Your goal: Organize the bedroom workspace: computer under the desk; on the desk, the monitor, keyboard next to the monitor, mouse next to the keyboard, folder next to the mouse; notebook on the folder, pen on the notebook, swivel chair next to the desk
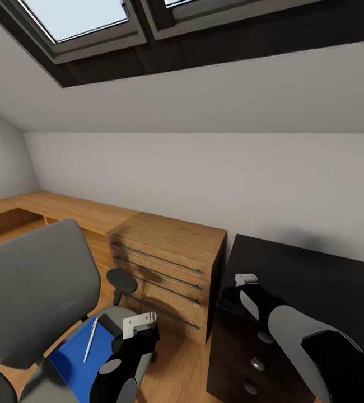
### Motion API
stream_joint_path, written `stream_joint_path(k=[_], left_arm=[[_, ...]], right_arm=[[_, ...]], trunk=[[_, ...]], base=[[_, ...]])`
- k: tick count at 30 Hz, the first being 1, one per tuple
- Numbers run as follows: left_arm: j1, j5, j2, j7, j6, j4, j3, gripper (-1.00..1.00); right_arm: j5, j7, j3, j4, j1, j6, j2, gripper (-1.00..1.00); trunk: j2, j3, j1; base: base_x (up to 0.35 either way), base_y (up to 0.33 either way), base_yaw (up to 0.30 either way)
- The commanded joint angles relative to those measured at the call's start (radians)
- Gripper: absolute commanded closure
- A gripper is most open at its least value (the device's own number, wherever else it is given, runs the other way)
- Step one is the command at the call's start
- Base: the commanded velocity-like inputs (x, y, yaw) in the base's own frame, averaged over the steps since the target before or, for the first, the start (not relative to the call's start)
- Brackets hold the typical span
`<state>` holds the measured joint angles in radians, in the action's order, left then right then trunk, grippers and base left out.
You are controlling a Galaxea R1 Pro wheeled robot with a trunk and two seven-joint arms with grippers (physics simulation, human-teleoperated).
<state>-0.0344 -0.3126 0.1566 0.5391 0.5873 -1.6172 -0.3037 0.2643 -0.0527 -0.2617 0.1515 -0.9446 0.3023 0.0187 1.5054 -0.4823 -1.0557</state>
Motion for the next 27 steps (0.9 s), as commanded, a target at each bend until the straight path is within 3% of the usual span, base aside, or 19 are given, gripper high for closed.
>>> stream_joint_path(k=[1,21,22,27], left_arm=[[-0.001,-0.011,0.0,0.01,0.002,-0.001,-0.001,-1.0],[-0.001,-0.011,0.0,0.01,0.002,-0.001,-0.001,-1.0],[-0.001,-0.011,0.0,0.01,0.002,-0.001,-0.002,-1.0],[-0.001,-0.012,0.0,0.01,0.002,-0.001,-0.002,-1.0]], right_arm=[[0.01,-0.006,-0.008,0.002,0.0,0.005,0.0,-1.0],[0.009,-0.006,-0.008,0.002,-0.001,0.007,-0.002,-1.0],[0.009,-0.006,-0.008,0.002,-0.001,0.007,-0.002,1.0],[0.007,-0.007,-0.011,0.003,0.0,0.006,-0.001,1.0]], trunk=[[0.001,-0.001,0.0],[0.001,-0.001,0.0],[0.001,-0.001,0.0],[0.001,-0.001,0.0]], base=[[0.0,0.0,0.0],[0.0,0.0,0.0],[0.0,0.0,0.0],[0.0,0.0,0.0]])
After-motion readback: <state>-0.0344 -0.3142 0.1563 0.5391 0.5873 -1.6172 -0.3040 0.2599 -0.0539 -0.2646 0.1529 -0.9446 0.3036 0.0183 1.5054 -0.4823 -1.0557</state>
